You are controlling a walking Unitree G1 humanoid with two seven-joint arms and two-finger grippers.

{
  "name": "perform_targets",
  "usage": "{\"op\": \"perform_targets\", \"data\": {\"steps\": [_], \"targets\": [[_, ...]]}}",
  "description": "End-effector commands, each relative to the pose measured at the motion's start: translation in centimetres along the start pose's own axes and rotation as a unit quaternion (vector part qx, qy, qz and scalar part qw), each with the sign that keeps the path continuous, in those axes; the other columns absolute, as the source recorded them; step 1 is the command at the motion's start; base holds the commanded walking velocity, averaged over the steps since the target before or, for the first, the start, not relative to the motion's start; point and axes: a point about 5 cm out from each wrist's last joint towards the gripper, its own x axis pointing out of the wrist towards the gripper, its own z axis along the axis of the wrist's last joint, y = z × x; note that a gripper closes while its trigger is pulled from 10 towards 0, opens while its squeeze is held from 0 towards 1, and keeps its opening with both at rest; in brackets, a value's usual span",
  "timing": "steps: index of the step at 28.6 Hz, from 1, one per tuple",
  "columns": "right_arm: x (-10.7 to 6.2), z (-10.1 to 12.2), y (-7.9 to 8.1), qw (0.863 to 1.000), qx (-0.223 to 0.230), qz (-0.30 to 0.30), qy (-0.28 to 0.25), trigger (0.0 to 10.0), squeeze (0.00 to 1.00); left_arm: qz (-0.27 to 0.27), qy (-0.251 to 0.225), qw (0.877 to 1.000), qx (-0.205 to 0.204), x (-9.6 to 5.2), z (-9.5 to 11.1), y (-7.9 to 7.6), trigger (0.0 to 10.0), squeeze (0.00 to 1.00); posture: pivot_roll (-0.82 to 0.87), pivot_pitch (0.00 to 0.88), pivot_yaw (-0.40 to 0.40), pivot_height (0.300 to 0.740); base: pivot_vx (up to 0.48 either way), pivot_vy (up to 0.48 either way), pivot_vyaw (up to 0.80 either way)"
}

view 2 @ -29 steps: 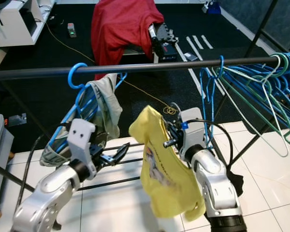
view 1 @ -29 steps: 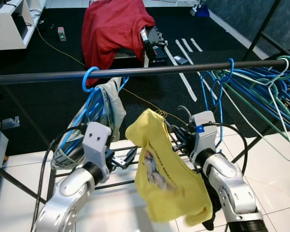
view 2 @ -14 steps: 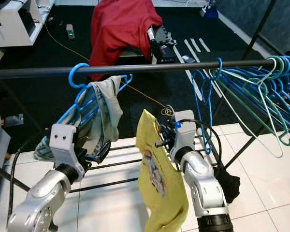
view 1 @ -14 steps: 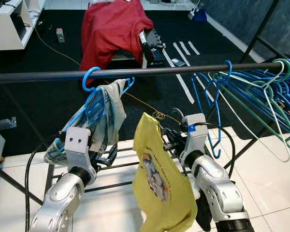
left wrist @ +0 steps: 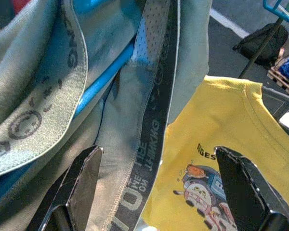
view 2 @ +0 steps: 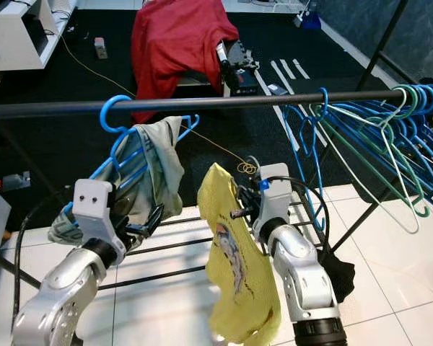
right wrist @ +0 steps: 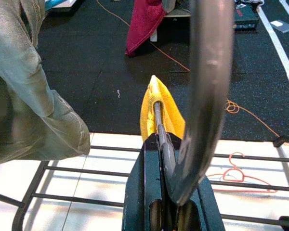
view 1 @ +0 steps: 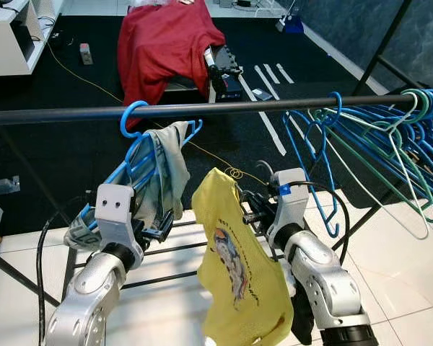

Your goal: Hang hanger

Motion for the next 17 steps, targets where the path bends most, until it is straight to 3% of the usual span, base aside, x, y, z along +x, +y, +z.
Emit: {"op": "perform_targets", "data": {"steps": [1,17], "targets": [[0.05,-0.02,-0.26,1.000,0.009,-0.005,0.000,10.0,0.00,0.001,0.009,1.000,-0.009,0.05,-0.46,0.15,10.0,0.00,-0.06,0.197,-0.074,0.740,-0.300,0.000,0.00],[0.15,-0.11,-0.14,1.000,0.012,-0.006,0.000,10.0,0.00,-0.009,0.006,1.000,-0.005,0.53,-0.25,0.07,10.0,0.00,-0.05,0.189,-0.065,0.740,-0.303,0.000,0.00]]}}
